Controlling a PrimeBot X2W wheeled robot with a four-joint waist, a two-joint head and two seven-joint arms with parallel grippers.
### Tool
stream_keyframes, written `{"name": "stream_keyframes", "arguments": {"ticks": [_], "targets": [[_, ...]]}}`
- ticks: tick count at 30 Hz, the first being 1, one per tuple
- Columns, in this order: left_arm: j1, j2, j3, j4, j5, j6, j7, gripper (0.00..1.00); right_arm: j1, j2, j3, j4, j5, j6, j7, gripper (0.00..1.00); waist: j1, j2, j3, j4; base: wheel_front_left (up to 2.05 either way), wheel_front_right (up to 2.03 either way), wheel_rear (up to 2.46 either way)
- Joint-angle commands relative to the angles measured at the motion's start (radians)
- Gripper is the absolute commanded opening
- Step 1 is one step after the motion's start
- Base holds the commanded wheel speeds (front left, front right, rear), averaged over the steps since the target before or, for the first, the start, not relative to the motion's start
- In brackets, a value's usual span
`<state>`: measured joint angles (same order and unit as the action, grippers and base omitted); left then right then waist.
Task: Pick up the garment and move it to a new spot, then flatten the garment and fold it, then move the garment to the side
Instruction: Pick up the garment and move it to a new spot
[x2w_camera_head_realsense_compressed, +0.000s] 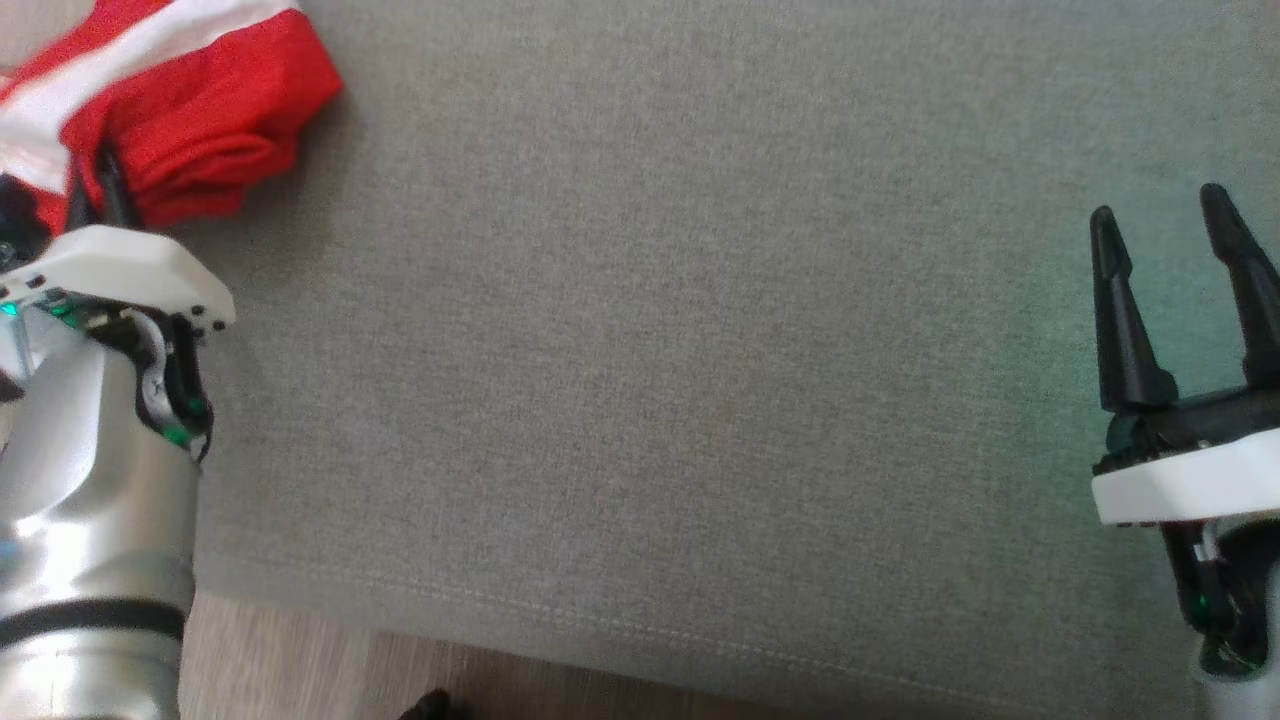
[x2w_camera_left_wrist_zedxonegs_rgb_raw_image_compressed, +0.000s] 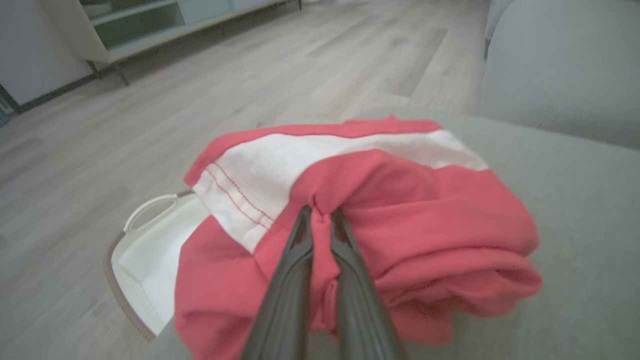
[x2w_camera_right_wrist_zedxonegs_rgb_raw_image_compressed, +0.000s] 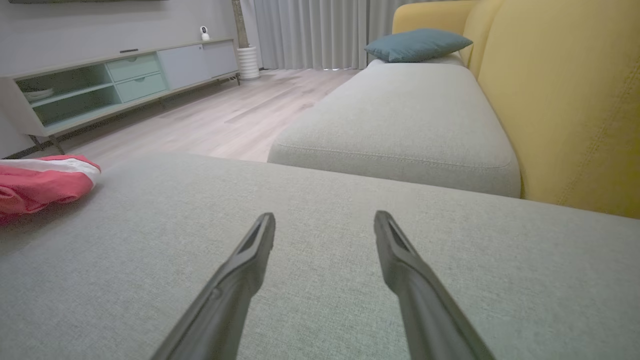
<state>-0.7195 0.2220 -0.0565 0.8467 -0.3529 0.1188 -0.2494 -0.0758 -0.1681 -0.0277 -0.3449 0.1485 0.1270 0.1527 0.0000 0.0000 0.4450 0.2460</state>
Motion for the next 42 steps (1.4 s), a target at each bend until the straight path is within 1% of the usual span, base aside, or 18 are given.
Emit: {"name": "stream_keyframes", "arguments": {"ticks": [1, 5, 7, 8, 12, 16, 19, 21, 23, 25, 26, 29, 31, 36, 39, 40, 41, 42], "targets": [[0.032, 0.061, 0.038, -0.086, 0.020, 0.016, -0.012, 0.00, -0.005, 0.002, 0.019, -0.028, 0.004, 0.004, -0.011, 1.00, 0.0000, 0.0000, -0.044, -0.005, 0.00, 0.00, 0.00], [0.156, 0.055, 0.050, -0.311, 0.072, 0.046, -0.012, 0.00, 0.008, 0.022, 0.027, 0.004, 0.009, 0.004, -0.034, 1.00, 0.0000, 0.0000, -0.121, -0.023, 0.00, 0.00, 0.00], [0.216, 0.053, 0.047, -0.412, 0.092, 0.053, -0.012, 0.00, 0.017, 0.033, 0.029, 0.020, 0.011, 0.004, -0.045, 1.00, 0.0000, 0.0000, -0.160, -0.036, 0.00, 0.00, 0.00], [0.216, 0.053, 0.047, -0.412, 0.092, 0.053, -0.012, 0.00, 0.017, 0.033, 0.029, 0.020, 0.011, 0.004, -0.045, 1.00, 0.0000, 0.0000, -0.160, -0.036, 0.00, 0.00, 0.00], [0.335, 0.046, 0.021, -0.624, 0.132, 0.078, -0.009, 0.00, 0.043, 0.055, 0.036, 0.043, 0.013, 0.004, -0.059, 1.00, 0.0000, 0.0000, -0.230, -0.070, 0.00, 0.00, 0.00], [0.444, 0.040, -0.025, -0.829, 0.168, 0.096, 0.039, 0.00, 0.071, 0.074, 0.042, 0.059, 0.019, 0.004, -0.067, 1.00, 0.0000, 0.0000, -0.275, -0.119, 0.00, 0.00, 0.00], [0.506, 0.024, -0.069, -0.952, 0.178, 0.099, 0.092, 0.00, 0.082, 0.084, 0.048, 0.064, 0.023, 0.004, -0.071, 1.00, 0.0000, 0.0000, -0.283, -0.170, 0.00, 0.00, 0.00], [0.532, 0.012, -0.103, -1.016, 0.188, 0.100, 0.125, 0.00, 0.083, 0.090, 0.050, 0.066, 0.030, 0.004, -0.076, 1.00, 0.0000, 0.0000, -0.279, -0.208, 0.00, 0.00, 0.00], [0.542, -0.006, -0.149, -1.058, 0.192, 0.090, 0.150, 0.00, 0.081, 0.096, 0.049, 0.068, 0.032, 0.004, -0.081, 1.00, 0.0000, 0.0000, -0.274, -0.250, 0.00, 0.00, 0.00], [0.536, -0.036, -0.214, -1.053, 0.192, 0.070, 0.180, 0.00, 0.075, 0.102, 0.057, 0.071, 0.039, 0.004, -0.092, 1.00, 0.0000, 0.0000, -0.256, -0.321, 0.00, 0.00, 0.00], [0.525, -0.046, -0.236, -1.035, 0.191, 0.059, 0.182, 0.00, 0.073, 0.104, 0.058, 0.074, 0.041, 0.004, -0.096, 1.00, 0.0000, 0.0000, -0.248, -0.343, 0.00, 0.00, 0.00], [0.478, -0.077, -0.306, -0.939, 0.195, 0.018, 0.186, 0.00, 0.065, 0.109, 0.061, 0.085, 0.049, 0.004, -0.111, 1.00, 0.0000, 0.0000, -0.225, -0.404, 0.00, 0.00, 0.00], [0.441, -0.097, -0.344, -0.850, 0.207, 0.003, 0.183, 0.00, 0.059, 0.112, 0.063, 0.096, 0.057, 0.004, -0.122, 1.00, 0.0000, 0.0000, -0.209, -0.439, 0.00, 0.00, 0.00], [0.358, -0.132, -0.413, -0.607, 0.211, -0.040, 0.164, 0.00, 0.044, 0.116, 0.075, 0.131, 0.078, 0.004, -0.152, 1.00, 0.0000, 0.0000, -0.176, -0.512, 0.00, 0.00, 0.00], [0.319, -0.147, -0.436, -0.502, 0.201, -0.054, 0.141, 0.00, 0.037, 0.117, 0.077, 0.149, 0.088, 0.004, -0.166, 1.00, 0.0000, 0.0000, -0.158, -0.536, 0.00, 0.00, 0.00], [0.309, -0.151, -0.443, -0.479, 0.198, -0.056, 0.128, 0.48, 0.035, 0.117, 0.076, 0.155, 0.089, 0.004, -0.171, 1.00, 0.0000, 0.0000, -0.155, -0.539, 0.00, 0.00, 0.00], [0.299, -0.155, -0.450, -0.462, 0.197, -0.057, 0.111, 1.00, 0.034, 0.117, 0.076, 0.159, 0.091, 0.004, -0.175, 1.00, 0.0000, 0.0000, -0.152, -0.540, 0.00, 0.00, 0.00], [0.291, -0.158, -0.457, -0.450, 0.194, -0.059, 0.094, 1.00, 0.034, 0.117, 0.075, 0.163, 0.095, 0.004, -0.180, 1.00, 0.0000, 0.0000, -0.151, -0.540, 0.00, 0.00, 0.00]]}}
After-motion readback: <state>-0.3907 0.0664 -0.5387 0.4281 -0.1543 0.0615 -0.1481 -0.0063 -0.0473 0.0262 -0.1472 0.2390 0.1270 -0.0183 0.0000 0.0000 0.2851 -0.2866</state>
